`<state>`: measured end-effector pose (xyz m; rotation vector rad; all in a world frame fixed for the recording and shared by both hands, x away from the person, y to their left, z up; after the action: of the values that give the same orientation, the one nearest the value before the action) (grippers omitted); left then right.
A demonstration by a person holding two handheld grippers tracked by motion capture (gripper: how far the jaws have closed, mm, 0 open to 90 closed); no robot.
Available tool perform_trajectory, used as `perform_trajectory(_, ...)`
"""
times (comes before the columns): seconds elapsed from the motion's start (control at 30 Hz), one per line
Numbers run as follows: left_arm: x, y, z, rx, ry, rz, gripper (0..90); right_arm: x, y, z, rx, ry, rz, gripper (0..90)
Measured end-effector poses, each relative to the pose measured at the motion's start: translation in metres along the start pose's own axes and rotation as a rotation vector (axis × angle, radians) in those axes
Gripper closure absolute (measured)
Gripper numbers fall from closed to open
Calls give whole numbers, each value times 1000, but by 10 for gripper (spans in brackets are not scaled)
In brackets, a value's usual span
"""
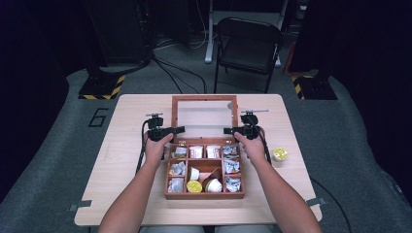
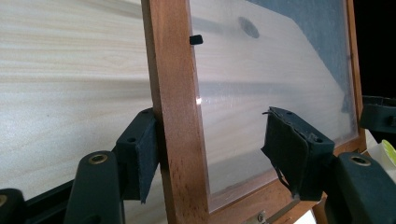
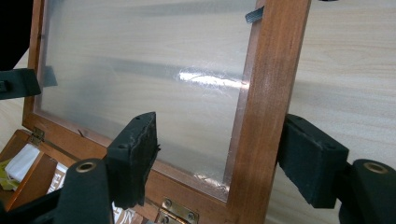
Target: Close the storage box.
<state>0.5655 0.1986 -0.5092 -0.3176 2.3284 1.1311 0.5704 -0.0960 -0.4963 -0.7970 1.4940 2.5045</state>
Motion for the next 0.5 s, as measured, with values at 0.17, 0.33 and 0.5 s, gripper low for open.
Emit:
perform_trajectory(0.17, -1, 3, -2, 11, 5, -13, 380, -1, 1, 0, -3, 2, -4, 307)
perform_trajectory(0.33, -1, 5, -3, 11, -3, -14, 389, -4, 2, -1, -19, -14, -12, 309)
perform_trajectory(0.5, -2, 8, -5, 15, -9, -25, 389, -6, 4, 0, -13, -1, -22, 312)
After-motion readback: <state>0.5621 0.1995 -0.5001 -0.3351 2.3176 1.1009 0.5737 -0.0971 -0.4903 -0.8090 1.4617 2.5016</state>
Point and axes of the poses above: each handheld gripper's, and its own axes: y roughly backward along the jaws, x roughly out of its underside, z roughly to its left, the point moved 5 cm from there along -y, roughly forward along the jaws, and after that the axes turned 13 degrees about z, right-handed, at the moved point
